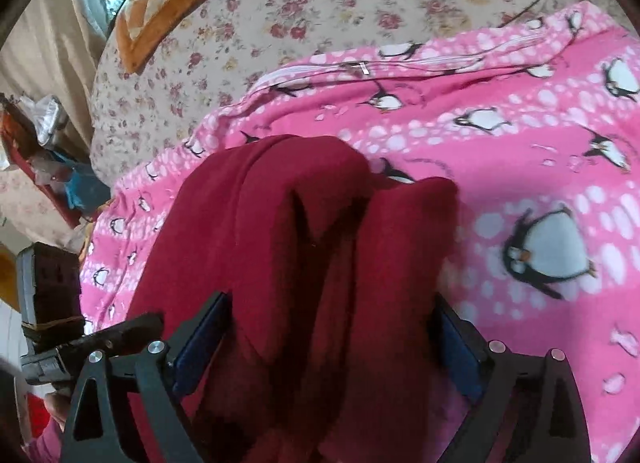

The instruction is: Fold small clothes

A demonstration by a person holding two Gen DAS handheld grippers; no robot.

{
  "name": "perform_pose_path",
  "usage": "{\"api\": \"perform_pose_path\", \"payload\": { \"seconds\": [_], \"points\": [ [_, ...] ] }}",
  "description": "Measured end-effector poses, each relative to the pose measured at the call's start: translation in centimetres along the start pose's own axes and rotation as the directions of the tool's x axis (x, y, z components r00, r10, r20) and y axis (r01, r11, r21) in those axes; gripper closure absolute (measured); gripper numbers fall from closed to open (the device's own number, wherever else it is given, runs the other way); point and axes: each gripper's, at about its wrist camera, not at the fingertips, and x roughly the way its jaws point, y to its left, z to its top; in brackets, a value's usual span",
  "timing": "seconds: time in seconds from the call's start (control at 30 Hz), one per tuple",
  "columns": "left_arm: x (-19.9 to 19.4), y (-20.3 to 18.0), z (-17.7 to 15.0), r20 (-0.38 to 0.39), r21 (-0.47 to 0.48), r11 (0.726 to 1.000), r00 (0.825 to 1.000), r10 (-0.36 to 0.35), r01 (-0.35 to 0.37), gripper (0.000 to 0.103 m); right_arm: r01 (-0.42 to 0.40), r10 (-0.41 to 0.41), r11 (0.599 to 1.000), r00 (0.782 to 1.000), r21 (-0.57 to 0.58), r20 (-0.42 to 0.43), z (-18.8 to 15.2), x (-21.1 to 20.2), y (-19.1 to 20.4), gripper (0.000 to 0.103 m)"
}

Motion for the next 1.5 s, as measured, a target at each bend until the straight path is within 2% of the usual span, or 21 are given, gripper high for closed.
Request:
{"api": "perform_pose_path", "payload": {
  "seconds": [0.07,0.1,0.13,0.3,0.37,0.53,0.7,0.83,0.9,0.93,1.0,1.03,1.13,1.2,1.27,1.37,1.43,1.5],
  "points": [
    [0.4,0.1,0.1,-0.015,-0.009,1.000,1.000,-0.018,0.017,0.015,-0.025,0.025,1.000,1.000,0.012,-0.009,0.2,0.4,0.2,0.012],
    [0.4,0.1,0.1,-0.015,-0.005,1.000,1.000,-0.020,0.020,0.015,-0.028,0.028,1.000,1.000,0.013,-0.008,0.2,0.4,0.3,0.019],
    [0.3,-0.1,0.1,-0.014,0.010,0.999,0.999,-0.030,0.030,0.023,-0.024,0.024,1.000,1.000,0.008,-0.005,0.2,0.3,0.5,0.023],
    [-1.2,-1.7,-0.5,0.016,0.080,0.997,1.000,0.006,-0.007,0.038,0.008,-0.008,0.997,1.000,-0.071,0.003,0.2,-1.1,2.6,0.052],
    [-2.4,-2.1,-0.9,0.029,0.090,0.996,1.000,0.007,-0.009,0.042,0.004,-0.003,0.996,1.000,-0.087,0.008,0.2,-1.8,3.4,0.056],
    [-6.5,-2.8,-2.5,0.033,0.094,0.995,0.999,0.017,-0.020,0.042,-0.039,0.040,0.995,0.999,-0.096,0.006,-0.1,-4.2,6.0,0.057],
    [-10.7,-1.7,-5.2,0.004,0.050,0.998,0.999,0.041,-0.041,0.042,-0.093,0.087,0.991,0.994,-0.101,-0.063,-2.2,-5.3,9.2,0.057],
    [-11.6,-0.1,-8.0,-0.024,0.004,0.997,0.996,0.083,-0.083,0.042,-0.121,0.108,0.987,0.987,-0.110,-0.116,-4.8,-4.8,11.3,0.057],
    [-10.8,1.2,-9.1,-0.047,-0.029,0.992,0.991,0.123,-0.124,0.042,-0.106,0.090,0.988,0.986,-0.109,-0.141,-6.0,-3.7,11.6,0.057],
    [-10.4,1.8,-9.6,-0.052,-0.042,0.990,0.989,0.136,-0.138,0.039,-0.072,0.056,0.992,0.986,-0.102,-0.155,-6.5,-2.9,11.5,0.057],
    [-10.4,2.0,-10.2,-0.014,-0.047,0.988,0.989,0.144,-0.145,0.031,0.016,-0.036,0.992,0.986,-0.124,-0.161,-7.3,-1.7,11.1,0.041],
    [-10.8,1.8,-10.4,0.011,-0.038,0.985,0.985,0.171,-0.171,0.027,0.032,-0.051,0.990,0.989,-0.137,-0.139,-7.5,-2.0,11.0,0.039],
    [-11.9,0.9,-10.8,0.080,-0.001,0.968,0.965,0.249,-0.250,0.027,0.110,-0.123,0.976,0.991,-0.191,-0.061,-7.6,-4.5,11.8,0.039],
    [-12.3,0.6,-11.1,0.109,0.006,0.955,0.950,0.294,-0.297,0.027,0.140,-0.142,0.965,0.990,-0.221,0.007,-7.4,-6.7,12.9,0.039],
    [-12.7,0.4,-11.4,0.135,0.010,0.946,0.938,0.319,-0.323,0.027,0.104,-0.096,0.962,0.994,-0.251,0.045,-7.7,-8.6,14.1,0.039],
    [-13.2,0.2,-11.5,0.176,0.008,0.930,0.916,0.359,-0.366,0.027,0.016,-0.008,0.939,1.000,-0.345,0.024,-8.7,-9.7,16.9,0.045],
    [-13.5,0.0,-11.7,0.199,-0.001,0.919,0.901,0.386,-0.393,0.027,-0.017,0.016,0.910,1.000,-0.415,-0.004,-10.0,-9.3,18.7,0.046],
    [-14.0,-0.2,-12.1,0.216,-0.010,0.912,0.890,0.402,-0.410,0.027,-0.018,0.002,0.889,0.999,-0.458,-0.037,-11.1,-8.1,19.6,0.052]
  ]
}}
